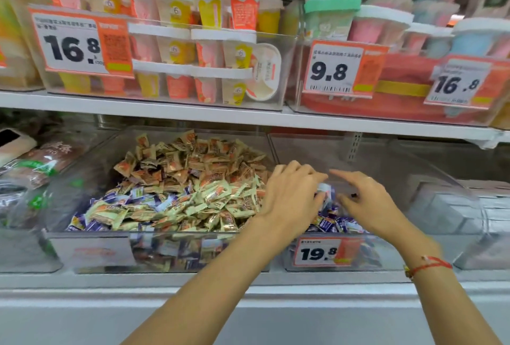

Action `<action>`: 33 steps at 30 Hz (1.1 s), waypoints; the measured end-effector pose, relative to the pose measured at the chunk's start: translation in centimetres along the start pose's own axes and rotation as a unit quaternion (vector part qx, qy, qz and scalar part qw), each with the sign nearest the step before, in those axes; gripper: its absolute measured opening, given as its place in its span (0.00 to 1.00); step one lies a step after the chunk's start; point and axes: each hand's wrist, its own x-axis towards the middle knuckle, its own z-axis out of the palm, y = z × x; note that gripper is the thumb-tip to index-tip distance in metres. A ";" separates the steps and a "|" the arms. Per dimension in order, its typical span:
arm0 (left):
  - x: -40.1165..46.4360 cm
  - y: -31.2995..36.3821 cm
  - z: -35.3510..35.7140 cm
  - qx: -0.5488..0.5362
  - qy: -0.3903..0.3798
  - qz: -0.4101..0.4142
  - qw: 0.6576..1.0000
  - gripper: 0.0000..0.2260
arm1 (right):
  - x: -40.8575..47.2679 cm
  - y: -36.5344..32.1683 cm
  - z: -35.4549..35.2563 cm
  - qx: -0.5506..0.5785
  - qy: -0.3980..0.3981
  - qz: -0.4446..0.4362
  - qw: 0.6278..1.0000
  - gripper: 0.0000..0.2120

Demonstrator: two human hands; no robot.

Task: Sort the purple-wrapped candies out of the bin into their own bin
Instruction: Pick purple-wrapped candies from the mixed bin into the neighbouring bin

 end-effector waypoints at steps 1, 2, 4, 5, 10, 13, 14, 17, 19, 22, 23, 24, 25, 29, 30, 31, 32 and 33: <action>0.1 -0.1 0.2 0.015 -0.013 -0.006 1.000 0.19 | 0.0 0.1 0.1 -0.007 -0.012 -0.005 1.000 0.24; 0.0 -0.4 0.2 0.020 -0.012 -0.015 1.000 0.20 | 0.0 0.0 0.1 -0.016 -0.013 -0.008 1.000 0.24; -0.9 -1.4 -0.6 0.005 0.020 -0.030 0.999 0.19 | -0.2 -0.5 0.1 -0.025 0.014 -0.019 0.999 0.21; -1.7 -2.2 -1.3 -0.003 0.040 -0.035 0.999 0.18 | -0.3 -1.0 0.1 -0.027 0.031 -0.029 0.999 0.19; -8.7 -9.9 -6.0 0.053 0.216 -0.082 0.971 0.11 | -1.7 -7.3 0.9 0.074 0.026 -0.147 0.986 0.11; -12.6 -14.6 -8.9 0.122 0.282 -0.146 0.940 0.11 | -1.5 -12.6 2.5 0.125 -0.058 -0.226 0.964 0.10; -13.5 -15.9 -9.4 0.139 0.284 -0.166 0.934 0.12 | -1.1 -14.3 3.4 0.116 -0.081 -0.252 0.957 0.09; -15.7 -18.8 -10.2 0.180 0.251 -0.205 0.929 0.15 | 0.7 -19.3 6.9 0.070 -0.135 -0.323 0.934 0.11; -17.1 -20.5 -10.2 0.207 0.208 -0.239 0.925 0.17 | 2.1 -21.8 9.7 0.024 -0.185 -0.354 0.916 0.13; -18.5 -22.3 -10.3 0.227 0.152 -0.287 0.918 0.19 | 4.2 -24.9 13.3 0.015 -0.240 -0.376 0.895 0.16; -18.6 -22.6 -10.5 0.229 0.145 -0.293 0.917 0.18 | 4.7 -26.0 14.4 0.031 -0.255 -0.381 0.888 0.17; -18.7 -22.8 -10.6 0.236 0.140 -0.293 0.916 0.16 | 5.2 -27.1 15.3 0.051 -0.272 -0.380 0.883 0.18; -18.7 -22.9 -10.8 0.247 0.136 -0.289 0.915 0.16 | 5.6 -28.0 16.3 0.067 -0.294 -0.372 0.878 0.18; -18.9 -23.2 -10.6 0.261 0.130 -0.285 0.913 0.15 | 7.0 -29.3 19.7 -0.003 -0.308 -0.376 0.874 0.18; -18.9 -23.2 -10.5 0.255 0.135 -0.285 0.914 0.15 | 7.3 -29.2 20.1 -0.018 -0.305 -0.387 0.870 0.18; -19.0 -23.2 -10.4 0.251 0.140 -0.286 0.914 0.15 | 7.4 -29.1 20.1 -0.023 -0.307 -0.397 0.865 0.17; -19.0 -23.1 -10.4 0.252 0.145 -0.285 0.913 0.15 | 7.5 -29.0 19.9 -0.026 -0.307 -0.406 0.860 0.16; -19.0 -23.1 -10.3 0.255 0.147 -0.283 0.913 0.16 | 7.5 -28.7 19.6 -0.035 -0.295 -0.415 0.860 0.14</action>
